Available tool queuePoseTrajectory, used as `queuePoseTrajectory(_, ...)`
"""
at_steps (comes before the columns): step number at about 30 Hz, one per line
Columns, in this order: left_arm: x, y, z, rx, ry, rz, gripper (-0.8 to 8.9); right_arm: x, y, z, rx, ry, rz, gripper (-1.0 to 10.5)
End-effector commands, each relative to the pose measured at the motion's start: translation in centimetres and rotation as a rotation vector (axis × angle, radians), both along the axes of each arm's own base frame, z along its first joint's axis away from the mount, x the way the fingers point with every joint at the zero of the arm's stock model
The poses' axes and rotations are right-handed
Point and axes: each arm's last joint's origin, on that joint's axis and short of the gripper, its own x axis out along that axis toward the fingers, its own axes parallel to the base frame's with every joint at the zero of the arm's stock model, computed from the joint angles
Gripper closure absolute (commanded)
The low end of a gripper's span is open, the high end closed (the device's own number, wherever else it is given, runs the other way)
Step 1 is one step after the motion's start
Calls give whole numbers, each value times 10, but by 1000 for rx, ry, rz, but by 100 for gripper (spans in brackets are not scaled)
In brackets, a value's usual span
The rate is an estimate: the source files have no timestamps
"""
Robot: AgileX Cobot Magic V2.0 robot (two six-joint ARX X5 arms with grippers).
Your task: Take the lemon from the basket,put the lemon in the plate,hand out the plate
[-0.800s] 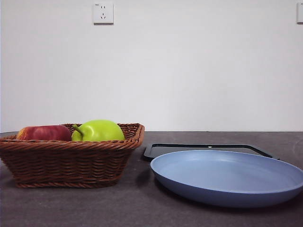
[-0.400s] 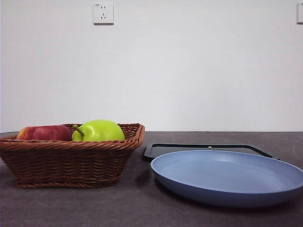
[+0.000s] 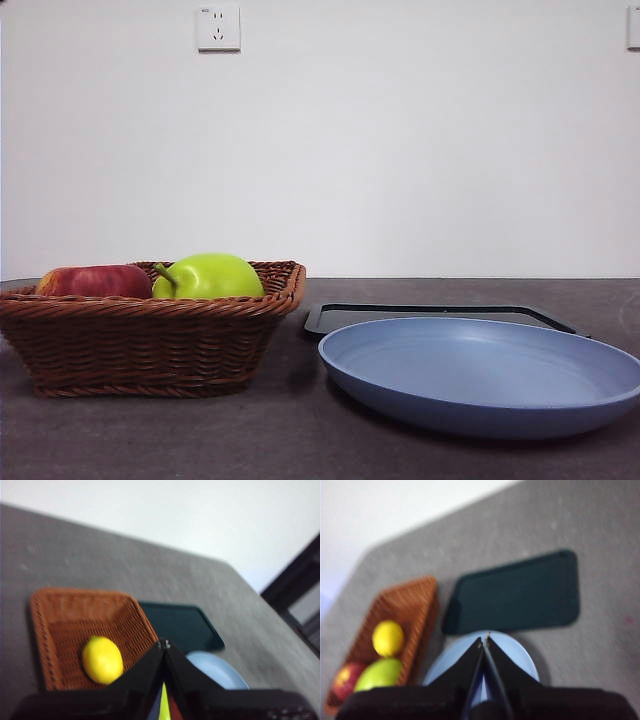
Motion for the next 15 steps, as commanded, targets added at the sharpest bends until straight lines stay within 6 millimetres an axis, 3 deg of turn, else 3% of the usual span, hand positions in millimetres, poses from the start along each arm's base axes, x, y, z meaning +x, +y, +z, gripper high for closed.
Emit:
queuePoseTrajectory(1, 11, -4, 8, 73, 22, -69, 806, 10, 1, 2, -87, 74, 50, 943)
queuePoseTrajectory(12, 43, -33, 14, 216, 220, -203, 807, 53, 10, -47, -178, 540, 179, 917)
queuePoseTrajectory(15, 45, -41, 11, 223, 230, -246, 804, 68, 13, -62, -179, 604, 189, 798)
